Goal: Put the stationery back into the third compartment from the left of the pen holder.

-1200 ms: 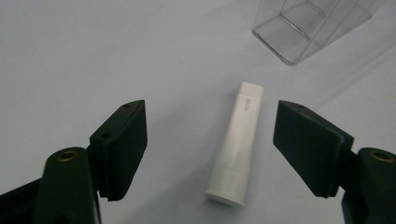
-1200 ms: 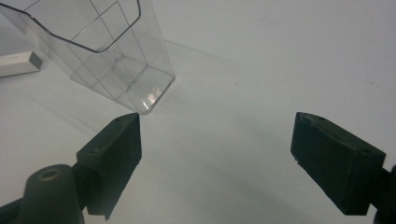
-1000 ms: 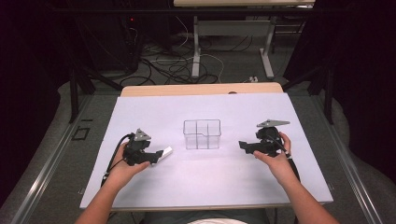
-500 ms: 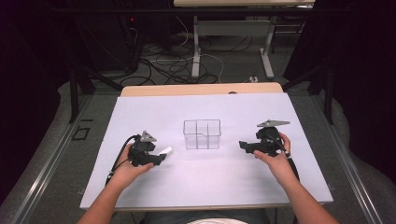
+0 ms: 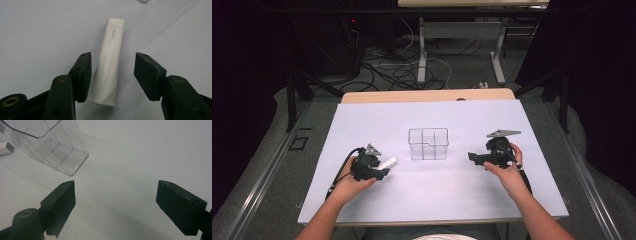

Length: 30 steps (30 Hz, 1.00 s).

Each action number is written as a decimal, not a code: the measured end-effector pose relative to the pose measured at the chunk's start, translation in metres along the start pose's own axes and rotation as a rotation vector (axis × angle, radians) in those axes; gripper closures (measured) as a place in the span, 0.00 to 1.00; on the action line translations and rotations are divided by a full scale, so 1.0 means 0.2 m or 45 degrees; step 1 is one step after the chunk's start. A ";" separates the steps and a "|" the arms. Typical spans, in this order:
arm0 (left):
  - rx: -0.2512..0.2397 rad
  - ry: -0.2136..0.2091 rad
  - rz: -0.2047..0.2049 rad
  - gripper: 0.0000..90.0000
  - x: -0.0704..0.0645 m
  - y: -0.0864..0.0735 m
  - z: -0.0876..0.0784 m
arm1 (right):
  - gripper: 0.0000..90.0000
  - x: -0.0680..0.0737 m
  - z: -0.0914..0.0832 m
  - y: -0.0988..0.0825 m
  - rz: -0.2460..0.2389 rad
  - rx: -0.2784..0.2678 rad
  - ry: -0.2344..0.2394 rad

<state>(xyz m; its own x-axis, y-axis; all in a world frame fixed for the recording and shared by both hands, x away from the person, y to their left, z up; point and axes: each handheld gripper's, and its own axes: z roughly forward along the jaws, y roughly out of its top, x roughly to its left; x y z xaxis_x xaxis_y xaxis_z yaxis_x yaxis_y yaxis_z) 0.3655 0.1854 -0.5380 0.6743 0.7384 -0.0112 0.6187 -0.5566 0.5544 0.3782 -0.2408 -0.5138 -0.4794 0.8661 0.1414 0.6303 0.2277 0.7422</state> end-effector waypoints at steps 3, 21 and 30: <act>0.008 0.001 0.008 0.56 0.00 -0.01 0.00 | 0.17 0.00 0.00 0.00 0.007 0.001 -0.001; 0.070 -0.010 0.017 0.74 0.01 0.00 0.02 | 0.17 -0.01 0.00 -0.01 0.015 0.006 0.008; 0.080 -0.008 0.042 0.74 0.01 0.00 0.02 | 0.17 -0.01 0.00 -0.01 0.022 0.005 0.010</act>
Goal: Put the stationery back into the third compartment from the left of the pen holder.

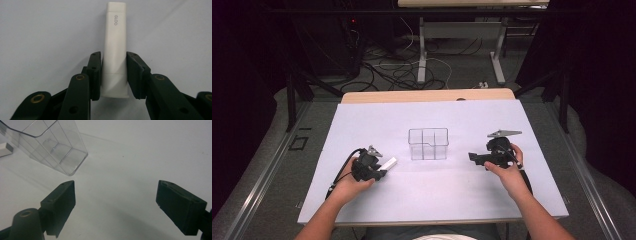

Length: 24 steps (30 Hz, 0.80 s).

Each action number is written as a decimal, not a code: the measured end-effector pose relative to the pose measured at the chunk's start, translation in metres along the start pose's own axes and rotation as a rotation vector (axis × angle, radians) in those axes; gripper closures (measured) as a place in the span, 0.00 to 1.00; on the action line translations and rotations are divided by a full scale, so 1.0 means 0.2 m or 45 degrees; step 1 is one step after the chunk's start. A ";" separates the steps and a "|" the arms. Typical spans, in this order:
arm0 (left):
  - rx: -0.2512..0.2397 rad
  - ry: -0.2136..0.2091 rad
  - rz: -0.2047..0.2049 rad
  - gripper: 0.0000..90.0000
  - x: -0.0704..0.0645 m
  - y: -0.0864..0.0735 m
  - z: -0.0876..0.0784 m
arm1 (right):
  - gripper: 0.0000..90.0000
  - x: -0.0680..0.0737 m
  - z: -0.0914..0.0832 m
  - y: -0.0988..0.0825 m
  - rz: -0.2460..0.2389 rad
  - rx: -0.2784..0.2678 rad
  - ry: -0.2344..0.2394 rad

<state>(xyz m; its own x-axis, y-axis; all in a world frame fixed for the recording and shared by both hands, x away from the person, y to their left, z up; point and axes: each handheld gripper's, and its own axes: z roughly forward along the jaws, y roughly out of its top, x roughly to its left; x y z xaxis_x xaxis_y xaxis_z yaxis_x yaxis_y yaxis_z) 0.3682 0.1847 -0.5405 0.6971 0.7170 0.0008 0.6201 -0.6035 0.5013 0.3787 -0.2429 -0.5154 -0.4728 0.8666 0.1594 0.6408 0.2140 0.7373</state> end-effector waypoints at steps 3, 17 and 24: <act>0.004 0.003 -0.002 0.75 0.00 0.00 0.00 | 0.17 0.00 0.00 0.00 0.001 -0.001 0.000; 0.019 0.002 -0.048 0.75 -0.01 0.02 -0.02 | 0.17 0.02 0.00 0.00 -0.043 -0.017 0.016; 0.021 -0.046 -0.051 0.75 -0.03 0.03 -0.04 | 0.17 0.06 0.00 0.00 -0.087 -0.039 0.030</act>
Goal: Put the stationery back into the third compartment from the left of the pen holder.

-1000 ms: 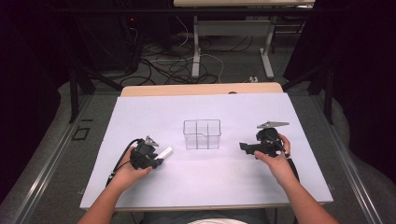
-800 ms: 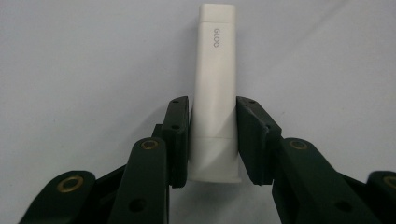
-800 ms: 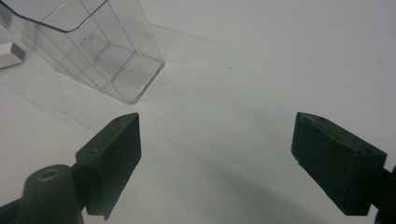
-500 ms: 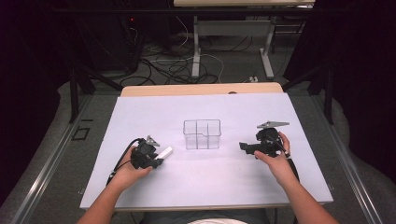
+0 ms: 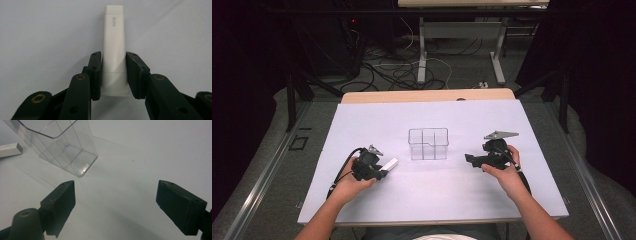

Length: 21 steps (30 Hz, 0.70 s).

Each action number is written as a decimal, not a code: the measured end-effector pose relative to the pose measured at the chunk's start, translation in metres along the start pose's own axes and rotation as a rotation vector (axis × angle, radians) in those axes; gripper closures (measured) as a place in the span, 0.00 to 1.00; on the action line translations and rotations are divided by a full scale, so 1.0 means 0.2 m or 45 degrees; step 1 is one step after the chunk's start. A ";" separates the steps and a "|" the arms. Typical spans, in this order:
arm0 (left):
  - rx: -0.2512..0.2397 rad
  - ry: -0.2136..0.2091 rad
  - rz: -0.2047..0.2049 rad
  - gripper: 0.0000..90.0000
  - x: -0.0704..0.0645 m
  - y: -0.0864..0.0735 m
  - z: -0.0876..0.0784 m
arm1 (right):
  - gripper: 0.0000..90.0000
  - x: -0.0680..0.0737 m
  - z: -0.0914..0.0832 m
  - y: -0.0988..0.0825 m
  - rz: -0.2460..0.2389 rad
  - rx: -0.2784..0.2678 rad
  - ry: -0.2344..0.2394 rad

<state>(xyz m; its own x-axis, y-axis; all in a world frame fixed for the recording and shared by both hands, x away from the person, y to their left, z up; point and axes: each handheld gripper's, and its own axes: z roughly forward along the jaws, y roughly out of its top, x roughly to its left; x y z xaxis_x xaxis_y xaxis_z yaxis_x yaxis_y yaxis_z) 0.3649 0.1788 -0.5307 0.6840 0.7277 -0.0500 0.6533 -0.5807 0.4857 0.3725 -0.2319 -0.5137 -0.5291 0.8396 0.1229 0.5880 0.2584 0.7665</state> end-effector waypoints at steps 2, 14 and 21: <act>-0.003 -0.024 -0.006 0.75 -0.01 0.00 -0.01 | 0.17 0.02 0.00 0.00 -0.016 -0.012 0.006; -0.001 -0.216 -0.133 0.75 -0.09 0.04 -0.03 | 0.17 0.19 0.02 -0.01 -0.409 -0.034 -0.003; -0.008 -0.292 -0.184 0.75 -0.12 0.09 -0.05 | 0.29 0.32 -0.01 0.01 -0.731 -0.055 0.010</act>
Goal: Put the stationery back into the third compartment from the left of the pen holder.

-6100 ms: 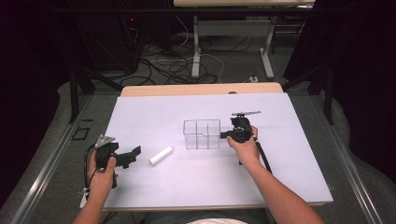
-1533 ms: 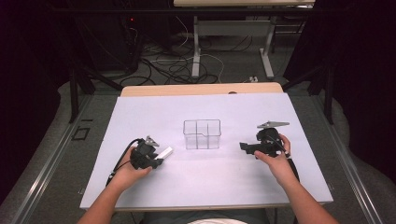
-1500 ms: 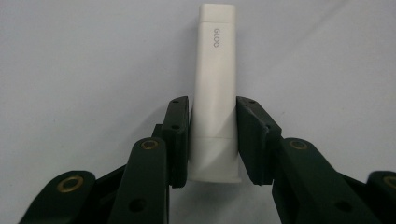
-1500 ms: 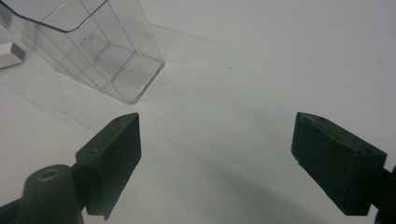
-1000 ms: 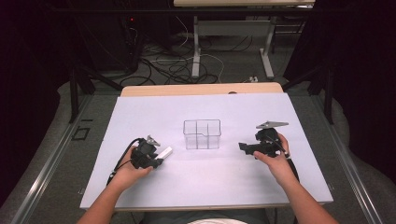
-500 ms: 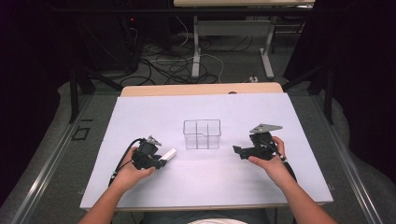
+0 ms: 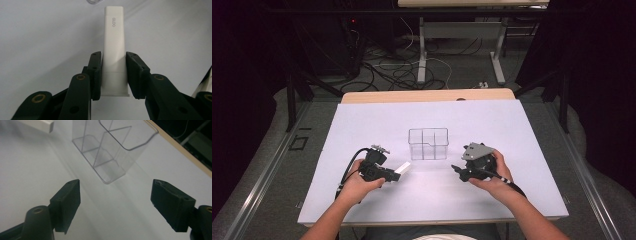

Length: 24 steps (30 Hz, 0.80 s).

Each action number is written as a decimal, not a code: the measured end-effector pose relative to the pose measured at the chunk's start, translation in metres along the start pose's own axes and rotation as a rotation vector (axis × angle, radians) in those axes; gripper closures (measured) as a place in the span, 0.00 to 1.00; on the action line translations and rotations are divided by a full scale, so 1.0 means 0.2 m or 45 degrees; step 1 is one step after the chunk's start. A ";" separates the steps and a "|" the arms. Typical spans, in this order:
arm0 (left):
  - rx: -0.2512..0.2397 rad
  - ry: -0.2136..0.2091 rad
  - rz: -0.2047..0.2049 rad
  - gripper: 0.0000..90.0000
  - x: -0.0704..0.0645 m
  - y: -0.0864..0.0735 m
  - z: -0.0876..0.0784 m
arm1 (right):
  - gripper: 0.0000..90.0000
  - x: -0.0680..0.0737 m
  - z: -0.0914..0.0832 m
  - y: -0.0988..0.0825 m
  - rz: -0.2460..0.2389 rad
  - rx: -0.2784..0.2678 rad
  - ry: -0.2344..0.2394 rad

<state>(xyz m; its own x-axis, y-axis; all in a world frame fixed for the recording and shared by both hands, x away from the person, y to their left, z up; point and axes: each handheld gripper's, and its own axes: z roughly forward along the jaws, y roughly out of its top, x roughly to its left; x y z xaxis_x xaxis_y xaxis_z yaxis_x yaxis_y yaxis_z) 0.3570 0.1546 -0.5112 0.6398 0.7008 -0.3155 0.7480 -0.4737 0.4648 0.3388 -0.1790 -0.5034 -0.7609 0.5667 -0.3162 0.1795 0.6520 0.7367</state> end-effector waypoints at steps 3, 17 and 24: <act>0.011 -0.031 -0.030 0.75 -0.01 0.02 0.00 | 0.35 0.05 0.00 0.03 -0.158 -0.005 -0.021; 0.056 -0.137 -0.049 0.75 -0.06 0.13 0.03 | 0.49 0.16 0.02 0.10 -0.658 -0.104 -0.002; 0.070 -0.162 -0.037 0.75 -0.10 0.17 0.06 | 0.47 0.23 0.05 0.11 -0.888 -0.131 -0.039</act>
<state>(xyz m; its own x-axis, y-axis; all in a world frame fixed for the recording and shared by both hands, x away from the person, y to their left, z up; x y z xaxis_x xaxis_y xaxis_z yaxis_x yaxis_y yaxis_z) 0.3716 0.1184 -0.4990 0.6324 0.6428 -0.4323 0.7729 -0.4852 0.4090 0.3135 -0.1335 -0.5080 -0.6588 0.0492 -0.7507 -0.4047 0.8180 0.4087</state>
